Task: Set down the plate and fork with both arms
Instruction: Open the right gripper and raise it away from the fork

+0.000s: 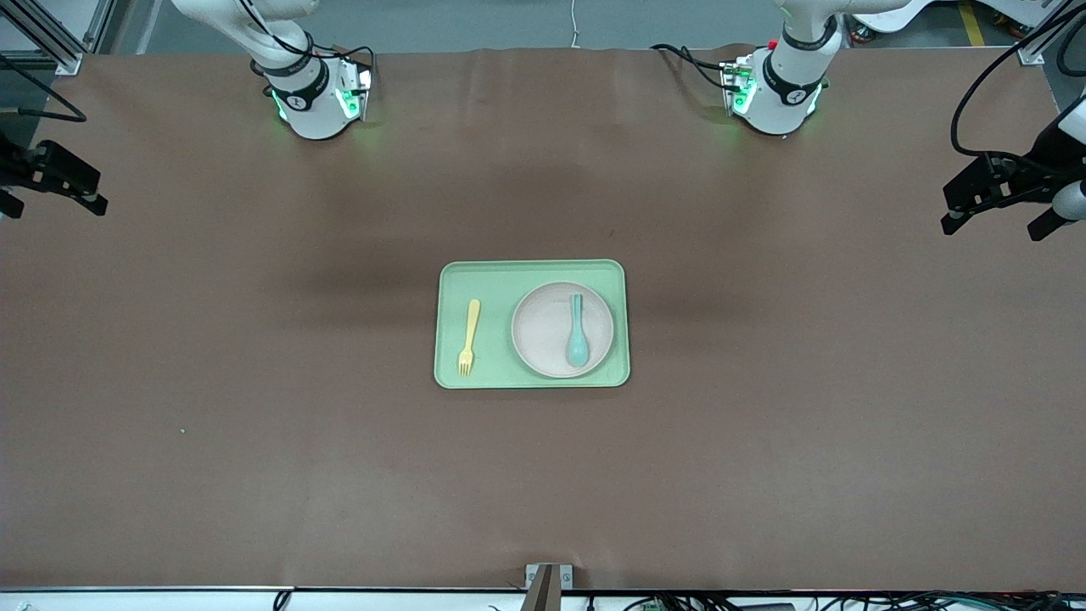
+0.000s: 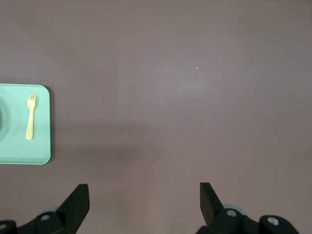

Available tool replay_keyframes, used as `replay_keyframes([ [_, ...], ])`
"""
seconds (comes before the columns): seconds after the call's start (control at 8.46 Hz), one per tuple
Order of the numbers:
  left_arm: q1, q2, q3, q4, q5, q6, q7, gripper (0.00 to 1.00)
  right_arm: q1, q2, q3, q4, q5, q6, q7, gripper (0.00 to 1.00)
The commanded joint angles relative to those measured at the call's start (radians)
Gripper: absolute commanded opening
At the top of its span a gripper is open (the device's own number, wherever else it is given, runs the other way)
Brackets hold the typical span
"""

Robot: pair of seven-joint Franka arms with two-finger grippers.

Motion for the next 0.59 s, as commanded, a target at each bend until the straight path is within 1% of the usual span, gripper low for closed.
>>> replay_keyframes([
  [0.0, 0.005, 0.001, 0.000, 0.022, -0.005, -0.024, -0.002, 0.99, -0.025, -0.048, -0.007, -0.063, 0.019, -0.002, 0.001, 1.00],
  [0.24, 0.005, 0.000, 0.000, 0.022, -0.005, -0.024, -0.002, 0.99, -0.027, -0.057, -0.005, -0.069, 0.021, -0.021, 0.003, 1.00],
  [0.47, 0.005, 0.000, 0.000, 0.022, -0.002, -0.024, -0.002, 0.99, -0.024, -0.056, -0.005, -0.071, 0.051, -0.027, 0.006, 1.00],
])
